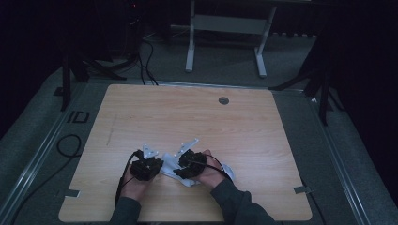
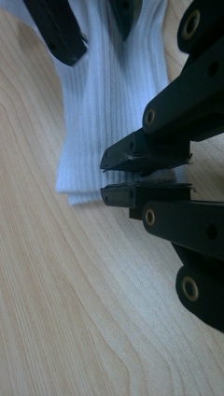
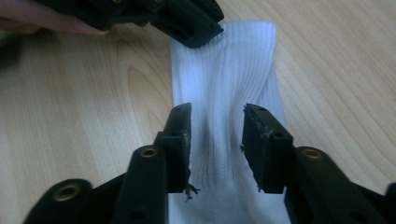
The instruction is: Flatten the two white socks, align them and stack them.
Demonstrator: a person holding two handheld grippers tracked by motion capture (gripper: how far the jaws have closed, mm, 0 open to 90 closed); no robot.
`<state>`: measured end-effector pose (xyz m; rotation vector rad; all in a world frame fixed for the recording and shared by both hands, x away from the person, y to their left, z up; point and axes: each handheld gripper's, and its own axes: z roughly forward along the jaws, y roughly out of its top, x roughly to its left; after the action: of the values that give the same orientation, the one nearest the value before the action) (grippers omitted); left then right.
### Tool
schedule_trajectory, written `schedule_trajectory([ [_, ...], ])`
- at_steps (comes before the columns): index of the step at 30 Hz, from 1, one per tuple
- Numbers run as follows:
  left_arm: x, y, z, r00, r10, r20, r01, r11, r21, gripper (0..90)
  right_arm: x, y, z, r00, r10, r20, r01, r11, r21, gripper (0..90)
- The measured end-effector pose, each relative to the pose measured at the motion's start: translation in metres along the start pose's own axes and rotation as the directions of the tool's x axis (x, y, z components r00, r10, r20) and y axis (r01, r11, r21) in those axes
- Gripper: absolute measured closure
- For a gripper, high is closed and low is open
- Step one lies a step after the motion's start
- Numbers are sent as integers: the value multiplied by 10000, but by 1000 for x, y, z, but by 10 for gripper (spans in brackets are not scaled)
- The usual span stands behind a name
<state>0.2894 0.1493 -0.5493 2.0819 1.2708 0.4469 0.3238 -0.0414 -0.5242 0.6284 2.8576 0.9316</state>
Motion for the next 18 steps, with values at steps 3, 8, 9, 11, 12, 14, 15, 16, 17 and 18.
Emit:
schedule_trajectory([
  [3, 0, 0, 0, 10000, -4, -15, 4, 10000, 4, 810, -1, 0, -6, 10000, 52, -19, -52, 9999, -96, 574],
  [8, 0, 0, 0, 10000, -27, -7, 27, 10000, -16, 810, -4, -1, -19, 9998, 62, 177, -58, 9997, -225, 547],
  [9, 0, 0, 0, 10000, -49, 2, 49, 10000, -17, 810, -5, -2, -22, 9996, 93, 276, -86, 9997, -239, 542],
  [11, 0, 0, 0, 10000, -13, -15, 13, 10000, -16, 809, -8, -3, -28, 9990, 208, 406, -196, 9994, -297, 526],
  [12, 0, 0, 0, 10000, -13, -11, 13, 10000, -14, 809, -9, -4, -31, 9985, 287, 455, -272, 9991, -337, 522],
  [14, 0, 0, 0, 10000, -24, -5, 24, 10000, -18, 810, -12, -6, -37, 9970, 478, 601, -456, 9982, -380, 510],
  [15, 0, -1, 0, 10000, -23, -4, 23, 10000, -21, 810, -13, -7, -40, 9966, 511, 648, -485, 9979, -421, 506],
  [16, 0, -1, 0, 10000, -21, -4, 21, 10000, -19, 809, -15, -8, -42, 9963, 571, 645, -541, 9975, -460, 502],
  [17, 0, -1, 0, 10000, -21, -3, 21, 10000, -18, 809, -16, -10, -45, 9960, 622, 645, -591, 9970, -495, 496],
  [18, 0, -1, 0, 10000, -21, -5, 21, 10000, -21, 809, -17, -11, -48, 9956, 648, 683, -614, 9968, -508, 492],
])
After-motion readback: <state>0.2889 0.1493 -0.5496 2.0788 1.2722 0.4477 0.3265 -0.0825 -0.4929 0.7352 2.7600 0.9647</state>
